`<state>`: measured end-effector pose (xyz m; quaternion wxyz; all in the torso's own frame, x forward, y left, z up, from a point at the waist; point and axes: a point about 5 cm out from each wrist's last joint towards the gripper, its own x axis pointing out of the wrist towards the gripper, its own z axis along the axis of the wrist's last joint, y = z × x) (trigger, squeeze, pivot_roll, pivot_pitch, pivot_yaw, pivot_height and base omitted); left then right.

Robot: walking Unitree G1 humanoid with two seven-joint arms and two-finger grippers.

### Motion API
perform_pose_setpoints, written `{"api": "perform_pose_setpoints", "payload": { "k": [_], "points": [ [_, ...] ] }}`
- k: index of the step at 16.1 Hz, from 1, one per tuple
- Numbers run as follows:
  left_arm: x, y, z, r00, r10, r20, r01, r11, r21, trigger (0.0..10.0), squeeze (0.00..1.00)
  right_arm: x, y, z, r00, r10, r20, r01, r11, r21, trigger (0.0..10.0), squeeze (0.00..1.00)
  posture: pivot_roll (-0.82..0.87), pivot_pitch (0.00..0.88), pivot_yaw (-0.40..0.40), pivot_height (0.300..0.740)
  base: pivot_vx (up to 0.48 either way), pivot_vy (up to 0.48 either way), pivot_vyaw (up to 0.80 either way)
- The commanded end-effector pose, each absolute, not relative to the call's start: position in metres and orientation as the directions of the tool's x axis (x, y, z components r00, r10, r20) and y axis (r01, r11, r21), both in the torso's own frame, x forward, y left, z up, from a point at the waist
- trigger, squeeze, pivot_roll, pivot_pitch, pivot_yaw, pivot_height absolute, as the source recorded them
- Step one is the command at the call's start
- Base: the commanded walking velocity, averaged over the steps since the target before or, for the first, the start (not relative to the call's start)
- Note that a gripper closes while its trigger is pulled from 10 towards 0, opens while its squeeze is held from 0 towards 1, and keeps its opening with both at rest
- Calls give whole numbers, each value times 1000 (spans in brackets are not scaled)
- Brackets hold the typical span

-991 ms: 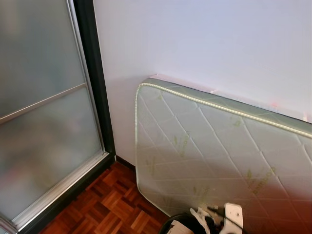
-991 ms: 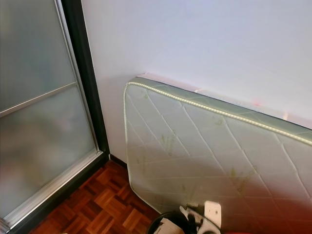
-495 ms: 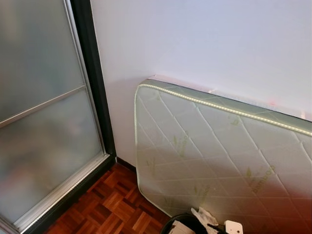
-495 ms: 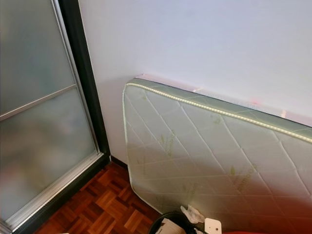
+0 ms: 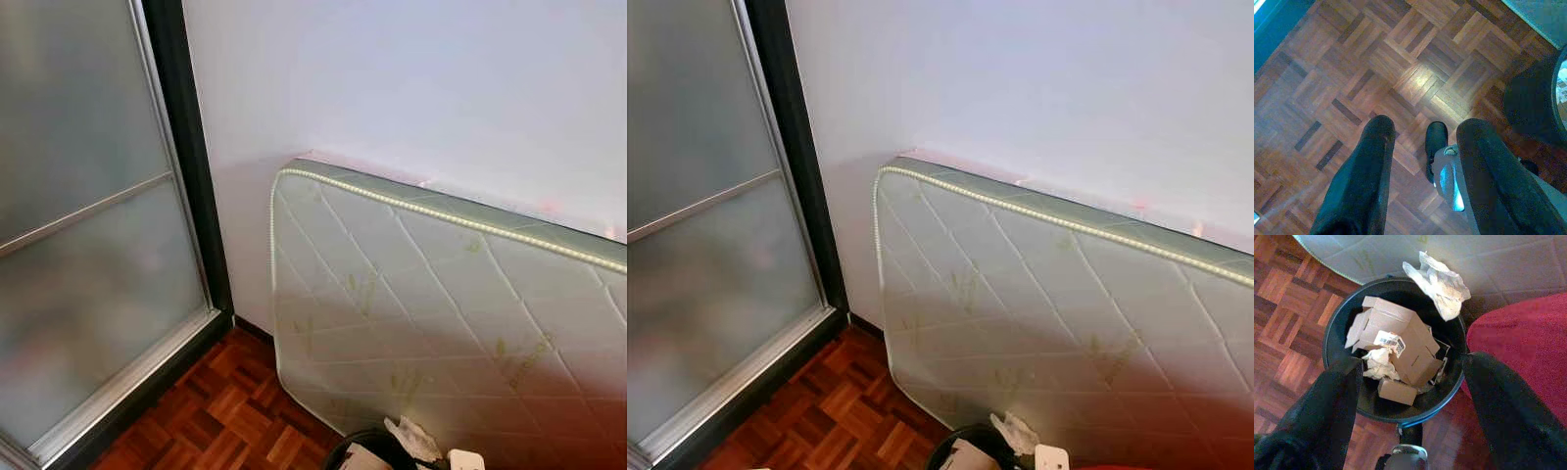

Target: Clean up the room

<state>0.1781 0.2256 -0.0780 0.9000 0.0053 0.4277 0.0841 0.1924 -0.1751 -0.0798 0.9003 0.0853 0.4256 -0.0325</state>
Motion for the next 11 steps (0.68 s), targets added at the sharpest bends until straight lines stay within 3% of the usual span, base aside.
{"api": "perform_pose_setpoints", "payload": {
  "k": [1, 6, 11],
  "points": [
    [174, 223, -80, 618, 142, -773, -130, 988, 78, 10000, 0, 188, -177, -82, 619, 13, -786, 126, 985, 116, 10000, 0, 119, 0, -31, 740, 0, 0, 0],
    [174, 220, -81, 617, 132, -776, -116, 990, 77, 10000, 0, 177, -184, -87, 587, 10, -810, 124, 987, 102, 10000, 0, 112, 0, -29, 740, 0, 0, 0],
    [174, 219, -82, 608, 133, -782, -104, 991, 87, 10000, 0, 173, -193, -88, 572, 2, -820, 130, 987, 93, 10000, 0, 114, 0, -27, 740, -156, 0, 0]
  ]
}}
